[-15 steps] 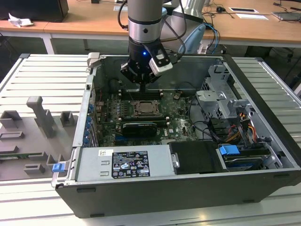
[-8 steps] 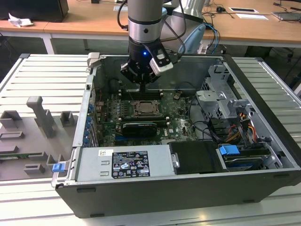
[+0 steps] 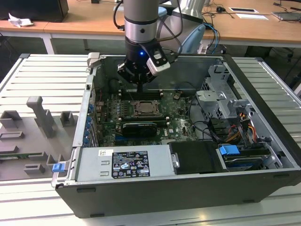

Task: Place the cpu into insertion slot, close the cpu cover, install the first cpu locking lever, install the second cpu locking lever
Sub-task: 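Install the first cpu locking lever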

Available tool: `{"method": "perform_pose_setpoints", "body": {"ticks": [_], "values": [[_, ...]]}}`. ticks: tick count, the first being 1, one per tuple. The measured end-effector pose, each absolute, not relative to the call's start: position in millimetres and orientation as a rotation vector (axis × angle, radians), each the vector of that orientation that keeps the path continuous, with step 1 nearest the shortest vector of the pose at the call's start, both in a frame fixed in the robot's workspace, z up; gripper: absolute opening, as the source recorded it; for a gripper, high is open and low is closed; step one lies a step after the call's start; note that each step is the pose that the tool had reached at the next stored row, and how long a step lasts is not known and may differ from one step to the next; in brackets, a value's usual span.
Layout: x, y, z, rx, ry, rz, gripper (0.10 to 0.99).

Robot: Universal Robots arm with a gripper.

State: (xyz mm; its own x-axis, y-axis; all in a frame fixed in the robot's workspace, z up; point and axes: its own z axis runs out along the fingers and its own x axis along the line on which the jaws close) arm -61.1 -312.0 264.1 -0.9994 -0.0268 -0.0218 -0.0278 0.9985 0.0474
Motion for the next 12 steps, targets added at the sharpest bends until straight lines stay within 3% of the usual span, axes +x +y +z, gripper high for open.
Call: {"method": "perform_pose_setpoints", "body": {"ticks": [12], "values": [[-65.2,-312.0,264.1,-0.043,3.119,0.074,0.106]]}}
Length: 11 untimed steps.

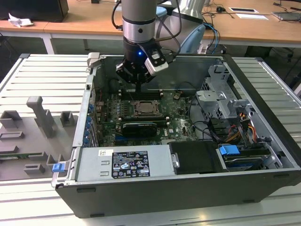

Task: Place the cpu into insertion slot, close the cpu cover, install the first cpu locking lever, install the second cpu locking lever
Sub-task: 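Install the first cpu locking lever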

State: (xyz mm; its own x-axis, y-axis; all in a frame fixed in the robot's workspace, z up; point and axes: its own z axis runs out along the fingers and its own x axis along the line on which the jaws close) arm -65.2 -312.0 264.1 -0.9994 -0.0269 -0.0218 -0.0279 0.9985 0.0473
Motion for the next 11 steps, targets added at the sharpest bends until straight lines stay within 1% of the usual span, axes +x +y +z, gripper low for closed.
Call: {"method": "perform_pose_setpoints", "body": {"ticks": [11], "values": [[-67.7,-312.1,263.7,-0.043,3.119,0.074,0.106]]}}
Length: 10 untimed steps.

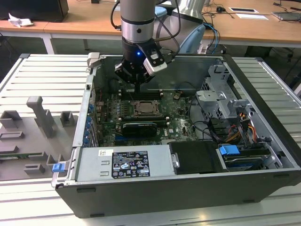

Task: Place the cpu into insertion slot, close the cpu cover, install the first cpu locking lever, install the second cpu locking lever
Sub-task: 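Install the first cpu locking lever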

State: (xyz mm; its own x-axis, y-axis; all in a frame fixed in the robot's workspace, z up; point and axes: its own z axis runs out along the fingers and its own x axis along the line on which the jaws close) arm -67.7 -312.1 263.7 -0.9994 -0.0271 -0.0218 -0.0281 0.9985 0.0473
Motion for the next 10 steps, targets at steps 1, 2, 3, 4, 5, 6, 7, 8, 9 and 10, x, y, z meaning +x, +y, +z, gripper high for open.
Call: {"method": "perform_pose_setpoints", "body": {"ticks": [1,2,3,4,5,6,7,8,9,10], "values": [[-68,-312,264,-0.043,3.119,0.074,0.106],[-68,-312,264,-0.043,3.119,0.074,0.106],[-68,-312,264,-0.043,3.119,0.074,0.106],[-70,-312,263,-0.043,3.119,0.074,0.106],[-72,-312,263,-0.043,3.119,0.074,0.106],[-76,-312,263,-0.043,3.119,0.074,0.106],[-79,-312,263,-0.043,3.119,0.074,0.106],[-81,-312,263,-0.043,3.119,0.074,0.106],[-84,-312,263,-0.043,3.119,0.074,0.106],[-87,-312,263,-0.043,3.119,0.074,0.106]]}}
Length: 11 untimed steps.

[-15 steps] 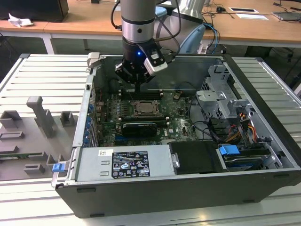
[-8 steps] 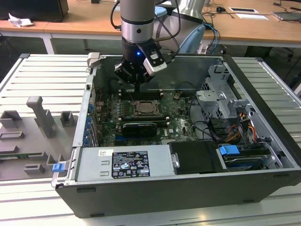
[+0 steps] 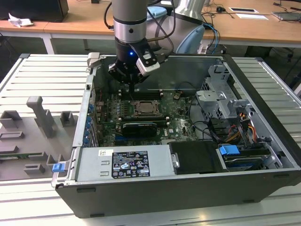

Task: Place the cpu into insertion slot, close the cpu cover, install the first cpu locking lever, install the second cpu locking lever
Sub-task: 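Install the first cpu locking lever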

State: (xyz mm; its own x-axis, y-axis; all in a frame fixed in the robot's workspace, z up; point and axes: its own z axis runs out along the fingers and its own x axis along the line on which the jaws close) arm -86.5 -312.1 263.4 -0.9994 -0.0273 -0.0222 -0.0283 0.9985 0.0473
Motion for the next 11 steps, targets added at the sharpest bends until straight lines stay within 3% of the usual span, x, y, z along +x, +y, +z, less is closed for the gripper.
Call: {"method": "perform_pose_setpoints", "body": {"ticks": [11], "values": [[-108,-311,257,-0.044,3.112,0.074,0.106]]}}
